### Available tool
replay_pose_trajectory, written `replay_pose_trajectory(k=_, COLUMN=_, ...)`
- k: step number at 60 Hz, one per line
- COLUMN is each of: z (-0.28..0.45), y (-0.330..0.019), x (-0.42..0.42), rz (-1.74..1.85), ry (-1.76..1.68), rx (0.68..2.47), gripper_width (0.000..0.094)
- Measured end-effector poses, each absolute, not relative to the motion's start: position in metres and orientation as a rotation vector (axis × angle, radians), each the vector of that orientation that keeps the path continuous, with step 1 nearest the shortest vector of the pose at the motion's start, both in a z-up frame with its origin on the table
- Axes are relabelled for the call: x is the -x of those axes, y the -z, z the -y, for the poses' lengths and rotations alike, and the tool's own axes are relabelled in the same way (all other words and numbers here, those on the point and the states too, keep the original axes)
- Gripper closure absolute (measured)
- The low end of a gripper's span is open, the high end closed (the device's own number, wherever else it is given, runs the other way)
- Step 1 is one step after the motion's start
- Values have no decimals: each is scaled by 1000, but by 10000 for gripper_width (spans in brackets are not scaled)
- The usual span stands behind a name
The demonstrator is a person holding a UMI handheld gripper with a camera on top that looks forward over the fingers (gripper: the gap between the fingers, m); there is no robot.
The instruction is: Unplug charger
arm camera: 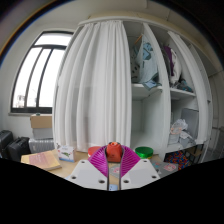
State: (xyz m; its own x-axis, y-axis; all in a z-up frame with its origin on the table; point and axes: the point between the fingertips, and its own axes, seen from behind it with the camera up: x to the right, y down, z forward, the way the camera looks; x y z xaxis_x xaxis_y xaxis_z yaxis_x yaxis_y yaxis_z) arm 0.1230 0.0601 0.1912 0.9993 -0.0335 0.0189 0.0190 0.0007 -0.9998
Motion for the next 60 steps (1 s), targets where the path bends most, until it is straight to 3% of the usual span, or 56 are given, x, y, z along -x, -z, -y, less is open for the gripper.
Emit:
replay_pose_trajectory(k=6, z=-38, y=-225, x=-136, rz=-25, ry=16, rx=1526, gripper_width=812)
replay_pose_trajectory(k=10, z=-30, y=-222, x=-148, rz=-31, ry=51, rx=1537, gripper_width=811)
replay_pose_trajectory(k=30, z=-27, y=-35, x=-186, rz=-91, ry=5, rx=2009, gripper_width=771)
replay_pose_trajectory(k=38, z=-26, y=-9, x=-186, rz=-60, ry=15, rx=2079, gripper_width=723)
replay_pose_trajectory(k=51, z=-28, y=-4, x=-184, rz=-72, ry=-22, rx=2115, gripper_width=614)
replay_pose_trajectory(k=53, z=-28, y=-5, x=-183, rz=-72, ry=-33, rx=2109, gripper_width=558)
replay_pose_trajectory(k=58, z=-27, y=-10, x=-183, rz=-68, ry=-44, rx=2084, gripper_width=225)
replay_pose_trajectory(k=60, z=-26, y=-14, x=-182, rz=-56, ry=-48, rx=2067, gripper_width=134)
